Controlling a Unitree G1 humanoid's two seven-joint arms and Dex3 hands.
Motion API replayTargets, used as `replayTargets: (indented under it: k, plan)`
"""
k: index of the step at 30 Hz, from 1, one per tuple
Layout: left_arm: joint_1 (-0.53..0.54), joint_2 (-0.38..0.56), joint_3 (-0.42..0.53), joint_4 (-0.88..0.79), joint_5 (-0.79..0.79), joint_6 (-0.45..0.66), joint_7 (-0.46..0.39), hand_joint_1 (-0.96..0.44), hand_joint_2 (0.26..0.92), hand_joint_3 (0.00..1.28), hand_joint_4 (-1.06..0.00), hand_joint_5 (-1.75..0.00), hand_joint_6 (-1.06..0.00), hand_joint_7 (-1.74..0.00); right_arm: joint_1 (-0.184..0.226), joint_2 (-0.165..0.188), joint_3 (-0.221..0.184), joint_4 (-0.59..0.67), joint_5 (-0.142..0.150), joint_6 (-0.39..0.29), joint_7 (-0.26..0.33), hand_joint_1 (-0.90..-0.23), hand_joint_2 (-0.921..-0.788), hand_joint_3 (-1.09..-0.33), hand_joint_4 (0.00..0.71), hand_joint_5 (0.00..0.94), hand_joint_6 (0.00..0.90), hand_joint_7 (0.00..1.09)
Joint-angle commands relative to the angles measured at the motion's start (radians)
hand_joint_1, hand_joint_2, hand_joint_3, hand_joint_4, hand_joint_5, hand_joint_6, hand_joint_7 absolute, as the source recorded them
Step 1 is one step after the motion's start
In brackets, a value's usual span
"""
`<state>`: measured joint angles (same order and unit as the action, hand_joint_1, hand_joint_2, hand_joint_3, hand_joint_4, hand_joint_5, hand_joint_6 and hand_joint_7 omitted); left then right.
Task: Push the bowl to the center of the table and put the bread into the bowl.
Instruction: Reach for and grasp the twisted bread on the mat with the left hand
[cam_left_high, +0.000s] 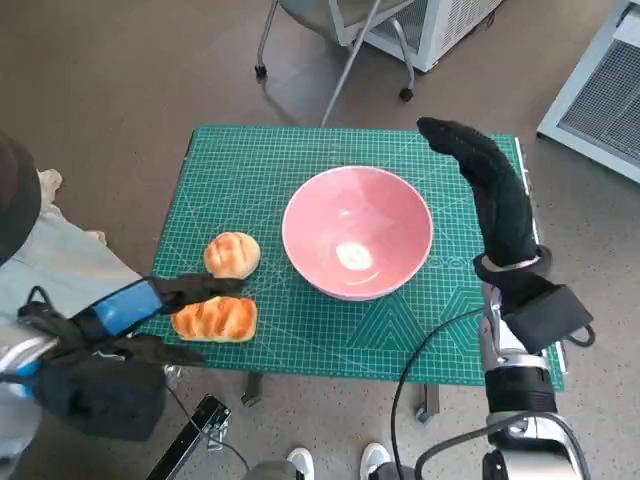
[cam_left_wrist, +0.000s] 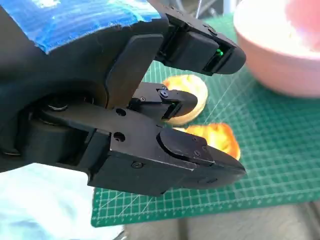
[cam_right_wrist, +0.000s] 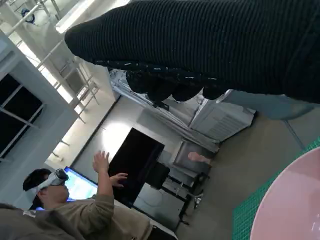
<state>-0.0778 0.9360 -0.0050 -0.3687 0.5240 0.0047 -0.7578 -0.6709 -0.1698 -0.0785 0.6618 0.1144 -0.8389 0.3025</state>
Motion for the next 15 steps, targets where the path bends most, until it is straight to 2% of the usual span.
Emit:
replayTargets:
  k: [1, 10, 14, 15]
  plan:
    - [-0.023, -0.012, -0.051, -0.007, 0.070, 0.018, 0.004, 0.06, 0.801, 0.01, -0.38, -0.01, -0.52, -0.04, 0.031, 0.007, 0.002, -0.007, -0.004, 0.019, -0.004, -0.567, -0.921, -0.886, 0.333, 0.065, -0.001, 0.89]
    - [-0.051, -0.055, -0.144, 0.057, 0.207, 0.018, 0.054, 0.01, 0.805, 0.01, -0.44, -0.03, -0.56, -0.05, 0.042, 0.007, 0.001, -0.030, -0.004, 0.028, -0.007, -0.566, -0.921, -0.883, 0.327, 0.066, -0.001, 0.89]
    - [-0.059, -0.063, -0.183, 0.098, 0.270, -0.003, 0.087, 0.01, 0.819, 0.01, -0.51, -0.05, -0.60, -0.06, 0.048, 0.008, 0.001, -0.035, -0.005, 0.029, -0.010, -0.566, -0.921, -0.883, 0.326, 0.068, -0.001, 0.89]
    - [-0.060, -0.063, -0.190, 0.106, 0.282, -0.008, 0.095, 0.02, 0.841, 0.02, -0.54, -0.06, -0.62, -0.07, 0.049, 0.009, 0.001, -0.037, -0.006, 0.029, -0.011, -0.566, -0.921, -0.883, 0.326, 0.068, -0.001, 0.89]
